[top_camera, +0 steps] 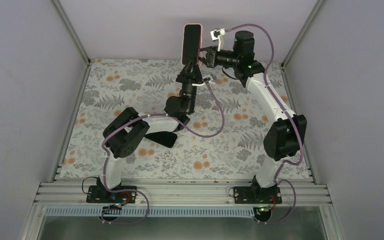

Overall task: Take the phone out of the phone case
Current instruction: Remove the phone case from the phone.

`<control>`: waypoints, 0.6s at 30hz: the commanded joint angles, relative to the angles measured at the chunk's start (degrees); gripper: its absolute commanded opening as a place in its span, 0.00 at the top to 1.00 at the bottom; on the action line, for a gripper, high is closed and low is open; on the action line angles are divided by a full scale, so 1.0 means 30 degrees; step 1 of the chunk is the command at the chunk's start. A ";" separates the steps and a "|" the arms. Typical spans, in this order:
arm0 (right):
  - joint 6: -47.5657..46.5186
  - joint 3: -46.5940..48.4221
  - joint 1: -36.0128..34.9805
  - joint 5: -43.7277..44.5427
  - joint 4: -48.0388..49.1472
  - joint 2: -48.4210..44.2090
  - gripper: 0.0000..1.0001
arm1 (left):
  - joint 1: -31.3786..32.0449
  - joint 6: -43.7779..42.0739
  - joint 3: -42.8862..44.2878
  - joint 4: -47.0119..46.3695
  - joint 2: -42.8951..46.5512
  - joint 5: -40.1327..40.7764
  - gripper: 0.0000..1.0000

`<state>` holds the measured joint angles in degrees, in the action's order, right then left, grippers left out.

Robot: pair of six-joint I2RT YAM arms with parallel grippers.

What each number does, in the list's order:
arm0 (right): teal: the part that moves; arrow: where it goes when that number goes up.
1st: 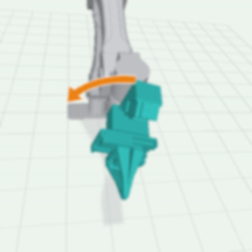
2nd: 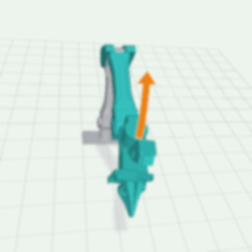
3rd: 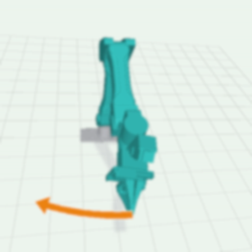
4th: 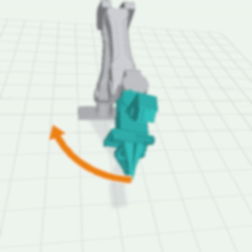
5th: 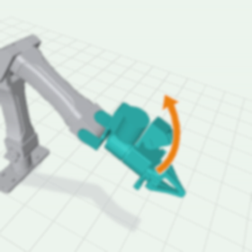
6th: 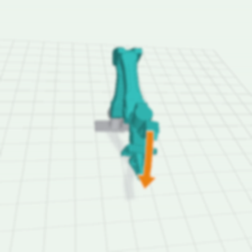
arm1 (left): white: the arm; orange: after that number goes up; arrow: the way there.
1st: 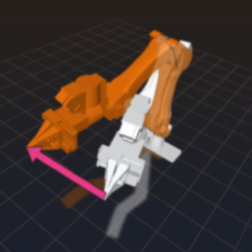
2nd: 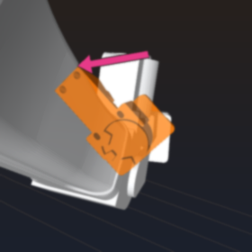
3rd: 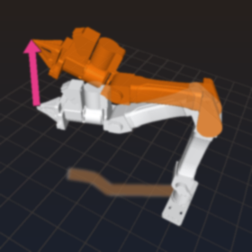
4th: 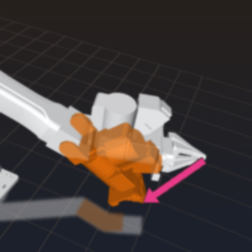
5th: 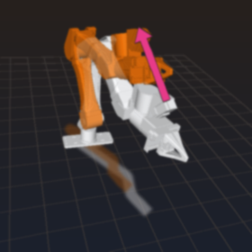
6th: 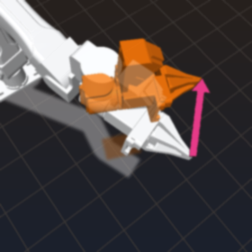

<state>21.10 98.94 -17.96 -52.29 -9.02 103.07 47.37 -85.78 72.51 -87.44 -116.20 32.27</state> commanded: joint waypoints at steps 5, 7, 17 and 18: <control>-0.3684 0.0173 -0.0016 0.2381 -0.6116 -0.0415 0.98 | -0.1718 -0.1453 0.0878 -0.4844 0.1247 0.1621 0.98; -0.4444 0.0881 0.0246 0.4344 -0.7242 0.0164 0.98 | -0.1453 -0.1229 0.0393 -0.4592 0.1827 0.1723 0.98; -0.8250 0.4691 0.1938 0.6639 -1.3956 0.3851 0.97 | -0.1114 0.0471 -0.4707 -0.0908 0.6515 0.1850 0.98; -0.8442 0.4532 0.1997 0.6645 -1.4159 0.3848 0.97 | -0.1114 0.0530 -0.5203 -0.0590 0.6999 0.1820 0.98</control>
<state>10.48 115.02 -19.49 -48.05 -36.77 111.09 47.05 -80.18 60.42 -77.73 -106.02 33.19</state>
